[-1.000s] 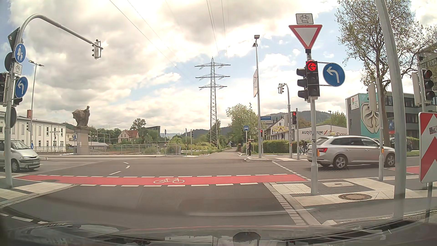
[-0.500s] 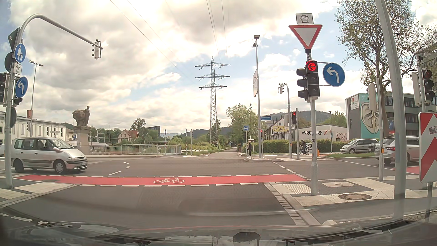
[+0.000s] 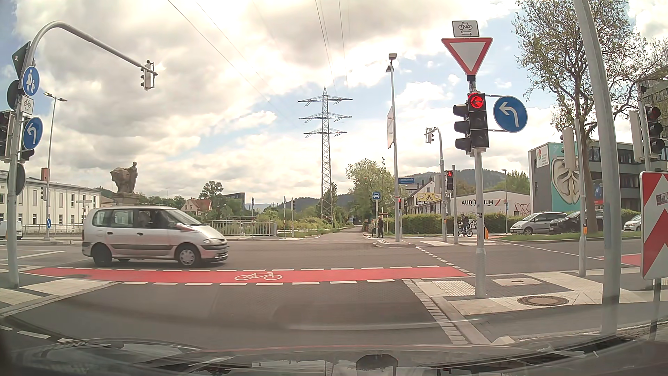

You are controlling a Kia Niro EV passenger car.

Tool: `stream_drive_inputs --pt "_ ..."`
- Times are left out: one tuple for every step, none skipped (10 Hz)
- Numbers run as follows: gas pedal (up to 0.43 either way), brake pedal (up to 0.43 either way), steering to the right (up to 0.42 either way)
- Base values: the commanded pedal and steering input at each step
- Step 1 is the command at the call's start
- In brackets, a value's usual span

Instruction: Follow the waypoints while adhering to traffic rules and regulations

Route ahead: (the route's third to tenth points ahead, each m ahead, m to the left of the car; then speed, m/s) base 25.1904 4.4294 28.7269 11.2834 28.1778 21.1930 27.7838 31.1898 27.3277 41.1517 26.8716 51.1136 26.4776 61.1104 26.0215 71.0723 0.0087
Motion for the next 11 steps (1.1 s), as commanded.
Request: stream_drive_inputs --pt "0.000 0.250 -0.004" --pt "0.000 0.250 -0.004" --pt "0.000 0.250 -0.004" --pt "0.000 0.250 -0.004" --pt "0.000 0.250 -0.004" --pt "0.000 0.250 -0.004" --pt "0.000 0.250 -0.004" --pt "0.000 0.250 -0.004" --pt "0.000 0.250 -0.004" --pt "0.000 0.250 -0.004" --pt "0.000 0.250 -0.004"
